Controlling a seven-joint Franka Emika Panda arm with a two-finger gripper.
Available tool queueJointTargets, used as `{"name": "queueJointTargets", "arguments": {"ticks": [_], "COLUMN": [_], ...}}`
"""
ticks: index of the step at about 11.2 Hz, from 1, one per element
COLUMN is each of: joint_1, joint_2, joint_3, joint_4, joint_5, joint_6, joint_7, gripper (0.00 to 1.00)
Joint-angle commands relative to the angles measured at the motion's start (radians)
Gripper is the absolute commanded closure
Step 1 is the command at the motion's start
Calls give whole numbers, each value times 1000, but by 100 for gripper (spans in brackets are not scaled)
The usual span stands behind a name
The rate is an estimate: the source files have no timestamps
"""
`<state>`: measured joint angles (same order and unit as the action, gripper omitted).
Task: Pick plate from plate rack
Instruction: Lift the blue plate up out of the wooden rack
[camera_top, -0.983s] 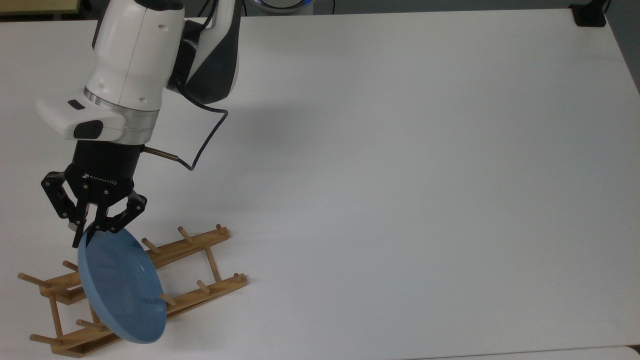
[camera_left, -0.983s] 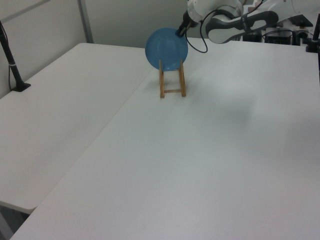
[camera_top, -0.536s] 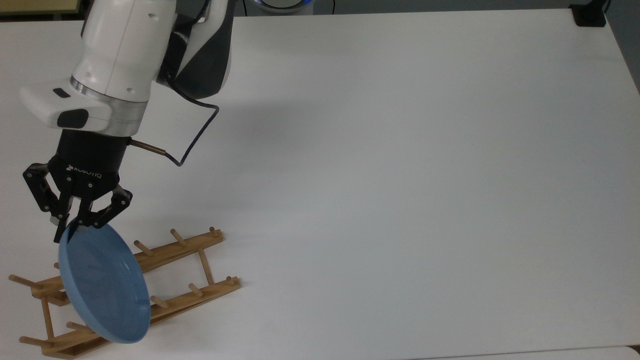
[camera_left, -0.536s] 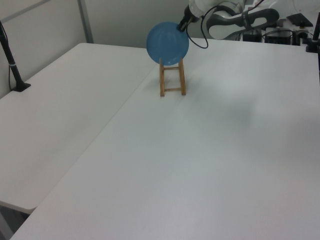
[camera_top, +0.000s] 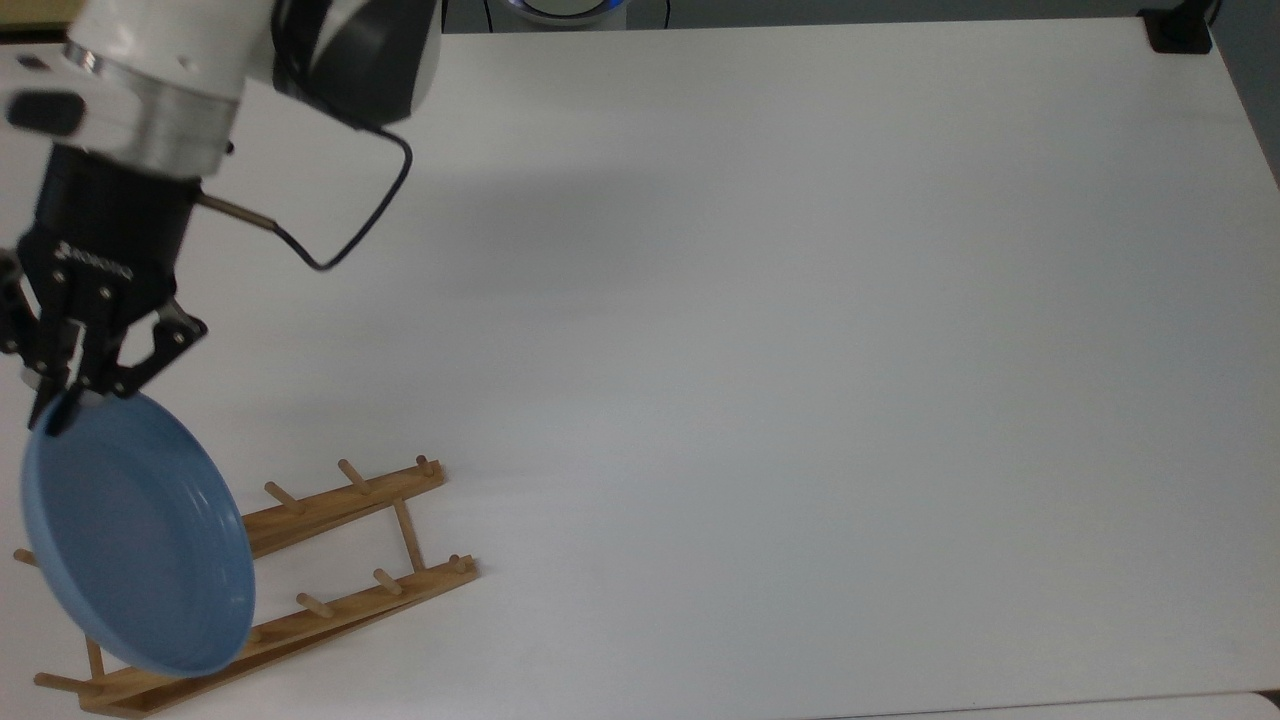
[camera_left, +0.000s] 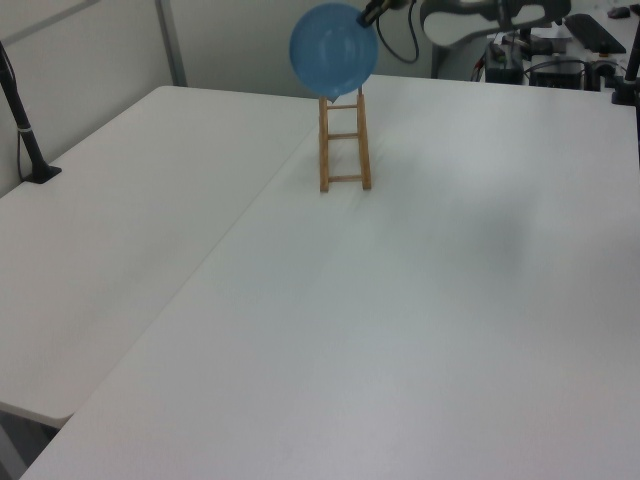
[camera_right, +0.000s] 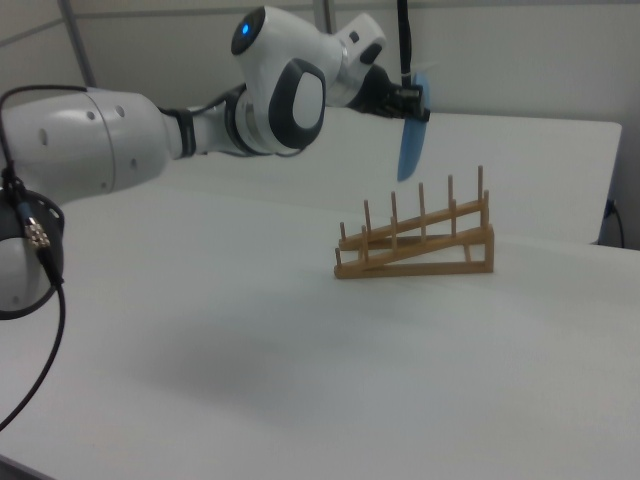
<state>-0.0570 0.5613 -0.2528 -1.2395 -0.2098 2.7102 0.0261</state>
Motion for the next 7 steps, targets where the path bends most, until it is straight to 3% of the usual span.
{"name": "queueJointTargets", "arguments": {"ticks": [1,3,4,6,7], "joint_1": [13,13,13,-4,-32], "joint_2": [-161,-268,-308,-362,-376], "joint_3": [15,41,44,35,32], "joint_4": [-173,-318,-357,-359,-360], "joint_5": [186,361,428,562,584], "joint_6": [8,-48,-160,-515,-681], "joint_7": [0,-9,-41,-176,-258], "gripper": [100,99,99,99,99]}}
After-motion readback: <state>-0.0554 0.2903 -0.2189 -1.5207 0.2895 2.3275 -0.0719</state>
